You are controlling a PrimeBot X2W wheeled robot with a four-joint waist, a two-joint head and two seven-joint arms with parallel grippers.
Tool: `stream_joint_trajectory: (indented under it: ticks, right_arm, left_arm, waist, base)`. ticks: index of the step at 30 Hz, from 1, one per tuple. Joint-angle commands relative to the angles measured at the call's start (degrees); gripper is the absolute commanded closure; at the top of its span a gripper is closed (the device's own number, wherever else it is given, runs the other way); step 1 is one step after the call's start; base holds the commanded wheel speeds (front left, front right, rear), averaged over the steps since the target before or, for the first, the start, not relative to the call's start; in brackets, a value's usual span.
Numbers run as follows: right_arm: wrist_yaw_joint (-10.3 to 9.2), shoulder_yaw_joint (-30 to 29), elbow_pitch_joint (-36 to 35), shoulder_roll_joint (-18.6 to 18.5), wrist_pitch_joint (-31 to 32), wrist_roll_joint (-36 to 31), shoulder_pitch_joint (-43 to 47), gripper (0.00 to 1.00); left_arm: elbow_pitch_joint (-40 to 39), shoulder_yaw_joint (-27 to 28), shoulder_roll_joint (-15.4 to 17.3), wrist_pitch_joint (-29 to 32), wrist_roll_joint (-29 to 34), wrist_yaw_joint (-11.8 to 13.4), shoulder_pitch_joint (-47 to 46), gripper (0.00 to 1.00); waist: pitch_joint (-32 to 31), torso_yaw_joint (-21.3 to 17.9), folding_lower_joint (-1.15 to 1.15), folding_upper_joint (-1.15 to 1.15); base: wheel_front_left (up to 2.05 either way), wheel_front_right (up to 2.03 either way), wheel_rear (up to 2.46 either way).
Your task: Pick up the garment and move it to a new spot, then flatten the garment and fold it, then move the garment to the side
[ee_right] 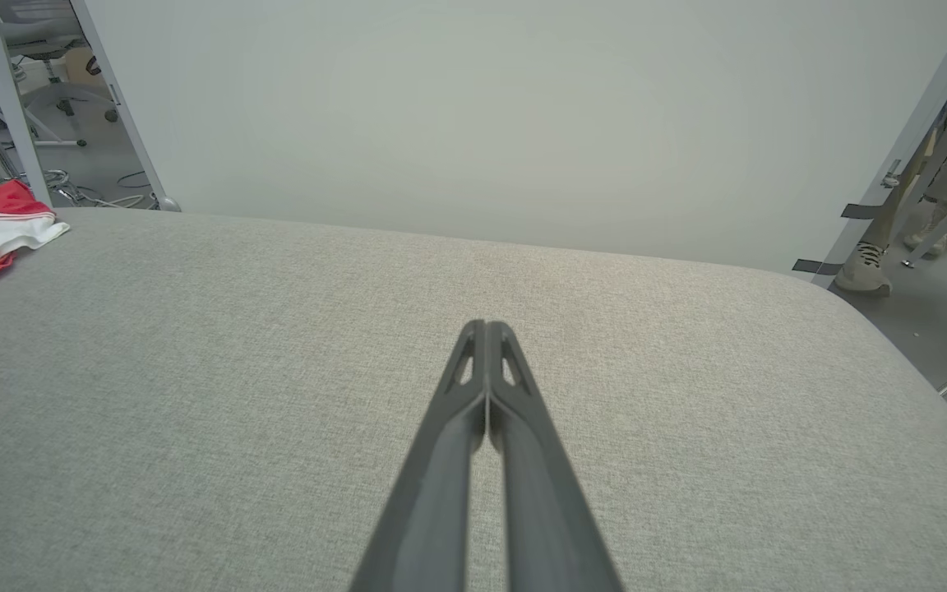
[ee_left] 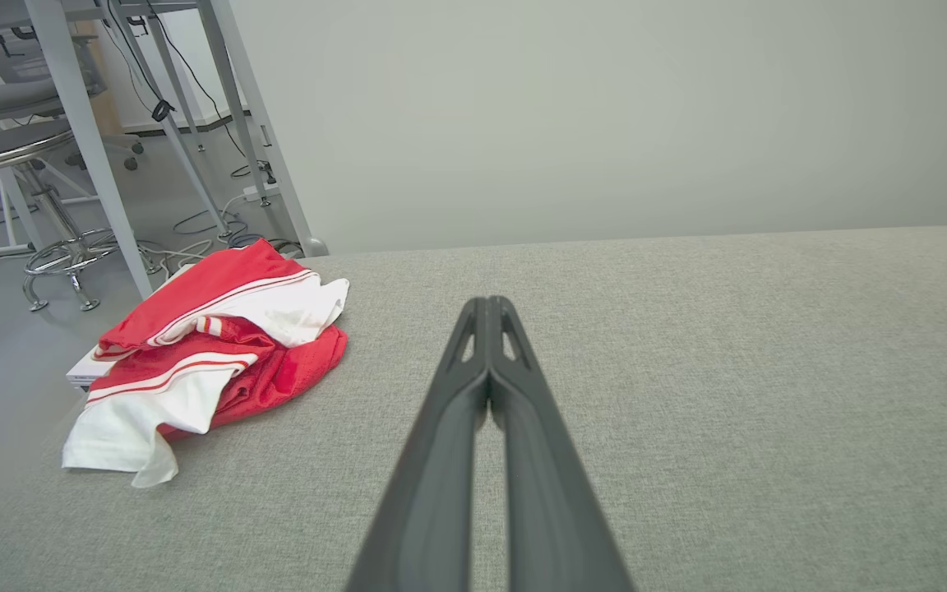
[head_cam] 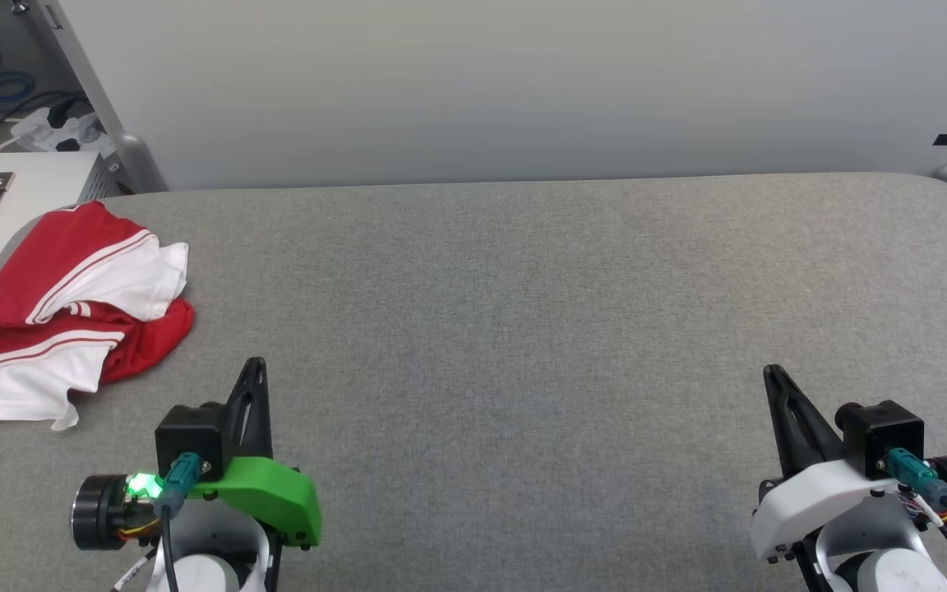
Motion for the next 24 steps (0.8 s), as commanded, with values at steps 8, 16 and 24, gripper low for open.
stream_joint_trajectory:
  ticks: [8,16,24]
  right_arm:
    - [0.01,0.01,0.03,-0.01,-0.03,0.06,0.00,0.00]
    - [0.01,-0.15,0.49,0.00,-0.96,0.84,0.02,0.00]
    - [0.00,-0.68,0.92,0.00,-2.02,1.41,-0.01,0.00]
  left_arm:
    - [0.02,0.01,0.02,-0.02,-0.04,-0.01,-0.04,0.00]
    - [0.65,-0.23,0.00,-0.97,-0.88,0.09,0.01,0.00]
    - [1.43,-0.58,-0.03,-2.04,-1.83,-0.01,0.07,0.00]
  waist:
    - [0.01,-0.01,0.00,0.00]
    - [0.06,0.00,0.00,0.00]
    - [0.11,0.01,0.00,0.00]
  base:
    - [0.00,0.00,0.00]
    - [0.00,0.00,0.00]
    - [0.00,0.00,0.00]
